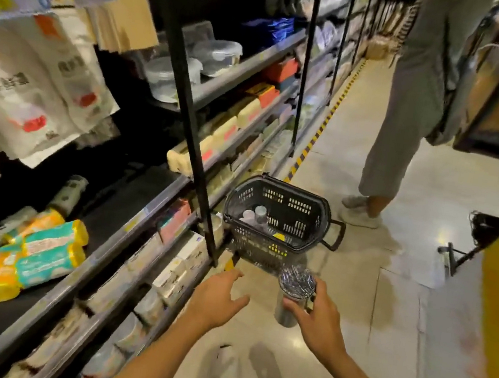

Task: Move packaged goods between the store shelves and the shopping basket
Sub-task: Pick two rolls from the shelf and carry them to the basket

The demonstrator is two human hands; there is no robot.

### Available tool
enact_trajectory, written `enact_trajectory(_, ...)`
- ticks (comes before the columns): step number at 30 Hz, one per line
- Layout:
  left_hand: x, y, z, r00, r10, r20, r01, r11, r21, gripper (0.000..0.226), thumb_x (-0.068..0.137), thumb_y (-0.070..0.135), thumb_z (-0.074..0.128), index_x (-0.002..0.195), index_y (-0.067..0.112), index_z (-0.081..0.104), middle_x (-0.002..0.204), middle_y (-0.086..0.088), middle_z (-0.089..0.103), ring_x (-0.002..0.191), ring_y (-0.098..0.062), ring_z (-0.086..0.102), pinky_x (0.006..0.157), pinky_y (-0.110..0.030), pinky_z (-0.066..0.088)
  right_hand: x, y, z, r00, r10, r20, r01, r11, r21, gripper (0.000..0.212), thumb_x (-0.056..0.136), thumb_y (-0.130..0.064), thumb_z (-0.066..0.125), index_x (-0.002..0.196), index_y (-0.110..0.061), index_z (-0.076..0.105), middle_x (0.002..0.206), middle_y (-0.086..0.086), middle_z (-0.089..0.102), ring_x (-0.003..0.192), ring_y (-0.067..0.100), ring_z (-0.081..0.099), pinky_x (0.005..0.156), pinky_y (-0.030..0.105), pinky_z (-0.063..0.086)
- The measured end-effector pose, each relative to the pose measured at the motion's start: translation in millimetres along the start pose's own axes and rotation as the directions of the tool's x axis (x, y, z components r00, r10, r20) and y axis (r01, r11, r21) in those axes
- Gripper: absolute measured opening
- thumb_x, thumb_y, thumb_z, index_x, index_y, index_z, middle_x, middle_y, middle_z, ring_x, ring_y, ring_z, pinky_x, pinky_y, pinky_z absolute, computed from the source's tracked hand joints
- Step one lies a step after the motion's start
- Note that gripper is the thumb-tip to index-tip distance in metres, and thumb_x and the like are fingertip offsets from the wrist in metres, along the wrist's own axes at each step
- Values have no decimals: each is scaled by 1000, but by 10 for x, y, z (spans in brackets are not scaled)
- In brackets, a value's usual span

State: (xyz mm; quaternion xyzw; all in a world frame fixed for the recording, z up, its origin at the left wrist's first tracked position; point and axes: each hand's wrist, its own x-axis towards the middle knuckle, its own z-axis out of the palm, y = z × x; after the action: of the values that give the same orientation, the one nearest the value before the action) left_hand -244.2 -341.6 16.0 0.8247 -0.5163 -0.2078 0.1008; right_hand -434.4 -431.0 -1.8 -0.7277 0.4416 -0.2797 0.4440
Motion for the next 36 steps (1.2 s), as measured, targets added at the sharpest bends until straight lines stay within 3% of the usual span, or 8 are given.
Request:
enact_trajectory(5, 1099, -66, -214, 997, 62, 42, -61, 998, -25, 52, 86, 51, 54, 132, 28, 46, 126, 6, 56, 112, -17, 56, 90, -29, 42, 911, 89, 152, 994, 80, -74, -83, 996, -41, 62, 77, -26, 76, 130, -24, 44, 113, -8, 60, 101, 12, 56, 81, 24, 41)
enact_trajectory(11, 2313, -247, -623, 991, 110, 72, -108, 993, -36, 50, 84, 46, 57, 129, 27, 50, 121, 4, 60, 116, -17, 55, 92, -28, 41, 2079, 19, 425, 986, 136, -94, -144, 986, -83, 65, 78, -32, 75, 133, -23, 41, 117, -2, 63, 104, 18, 58, 85, 28, 45)
enact_trajectory(15, 2921, -366, -785, 984, 142, 108, -140, 990, -25, 51, 89, 47, 53, 135, 28, 44, 132, 3, 54, 122, -18, 50, 96, -30, 40, 2675, -12, 542, 978, 180, -104, -187, 981, -55, 68, 77, -30, 76, 134, -18, 41, 114, -5, 62, 101, 8, 57, 80, 10, 40)
enact_trajectory(19, 3614, -488, -770, 986, 112, 124, -110, 994, -23, 54, 90, 48, 53, 138, 26, 42, 139, 4, 49, 127, -16, 46, 101, -27, 36, 3283, 126, 659, 968, 232, -91, -238, 970, -57, 74, 78, -37, 73, 138, -18, 36, 121, -1, 60, 107, 14, 54, 94, 30, 44)
enact_trajectory(22, 4173, -539, -759, 984, 100, 147, -93, 994, -52, 56, 89, 46, 56, 138, 22, 44, 136, 0, 52, 124, -18, 49, 100, -28, 39, 3801, 307, 742, 961, 267, -72, -272, 959, -74, 73, 79, -34, 73, 139, -18, 34, 117, -3, 57, 106, 13, 54, 88, 22, 40)
enact_trajectory(27, 5027, -613, -821, 984, 57, 170, -50, 998, -46, 51, 90, 43, 55, 135, 22, 45, 134, 0, 53, 120, -19, 51, 93, -29, 40, 4645, 540, 870, 944, 330, -23, -330, 938, -101, 69, 78, -27, 75, 135, -16, 37, 122, -1, 56, 115, 18, 53, 94, 24, 39)
enact_trajectory(31, 5672, -812, -777, 985, 38, 170, -40, 999, 7, 52, 90, 44, 55, 137, 24, 44, 136, 2, 51, 124, -16, 49, 96, -26, 37, 5240, 767, 991, 923, 383, 31, -375, 916, -143, 69, 74, -33, 78, 130, -16, 39, 113, 6, 62, 105, 22, 58, 86, 29, 43)
enact_trajectory(36, 6407, -1234, -426, 986, 62, 157, -76, 994, 85, 46, 90, 41, 55, 133, 26, 48, 135, 4, 51, 125, -15, 46, 96, -26, 37, 5810, 1287, 1327, 904, 423, 54, -408, 895, -181, 64, 67, -31, 83, 116, -22, 43, 107, -2, 57, 97, 15, 56, 85, 28, 45)
